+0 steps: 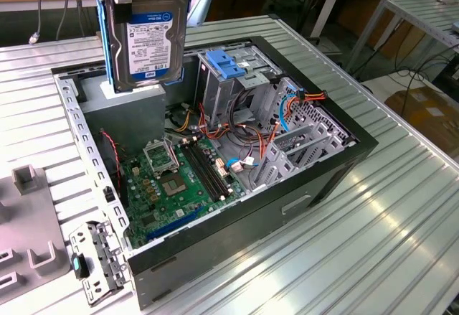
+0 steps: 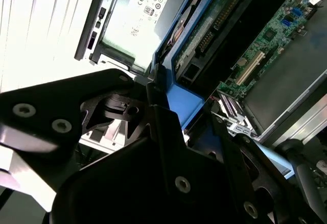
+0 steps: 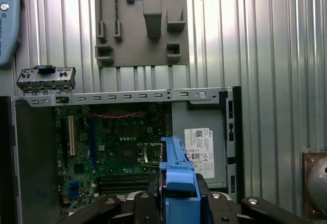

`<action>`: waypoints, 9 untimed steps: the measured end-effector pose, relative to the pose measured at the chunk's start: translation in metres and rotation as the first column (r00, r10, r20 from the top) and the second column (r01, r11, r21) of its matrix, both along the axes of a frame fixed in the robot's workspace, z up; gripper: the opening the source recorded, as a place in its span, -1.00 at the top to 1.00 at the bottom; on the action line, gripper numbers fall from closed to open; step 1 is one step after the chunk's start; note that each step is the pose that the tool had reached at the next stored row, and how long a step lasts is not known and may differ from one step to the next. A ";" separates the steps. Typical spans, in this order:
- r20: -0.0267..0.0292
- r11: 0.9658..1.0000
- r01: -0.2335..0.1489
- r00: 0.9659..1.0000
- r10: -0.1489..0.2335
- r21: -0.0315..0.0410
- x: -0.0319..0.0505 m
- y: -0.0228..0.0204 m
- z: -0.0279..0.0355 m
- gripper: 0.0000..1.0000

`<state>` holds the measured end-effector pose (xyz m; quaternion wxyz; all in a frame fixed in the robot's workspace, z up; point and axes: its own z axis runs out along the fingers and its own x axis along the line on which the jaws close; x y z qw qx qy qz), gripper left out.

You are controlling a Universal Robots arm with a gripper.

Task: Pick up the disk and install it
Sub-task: 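Insert the disk into the insertion slot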

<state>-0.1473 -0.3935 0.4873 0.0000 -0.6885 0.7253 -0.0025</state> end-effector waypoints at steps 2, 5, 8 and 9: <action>0.000 1.000 0.000 1.000 0.000 0.000 0.0000 -0.0005 0.0000 0.26; 0.000 1.000 0.000 1.000 0.000 0.000 0.0000 -0.0022 0.0000 0.26; 0.000 1.000 0.000 1.000 0.000 0.000 0.0000 -0.0039 0.0000 0.26; 0.000 1.000 0.000 1.000 0.000 0.000 0.0000 -0.0044 0.0000 0.26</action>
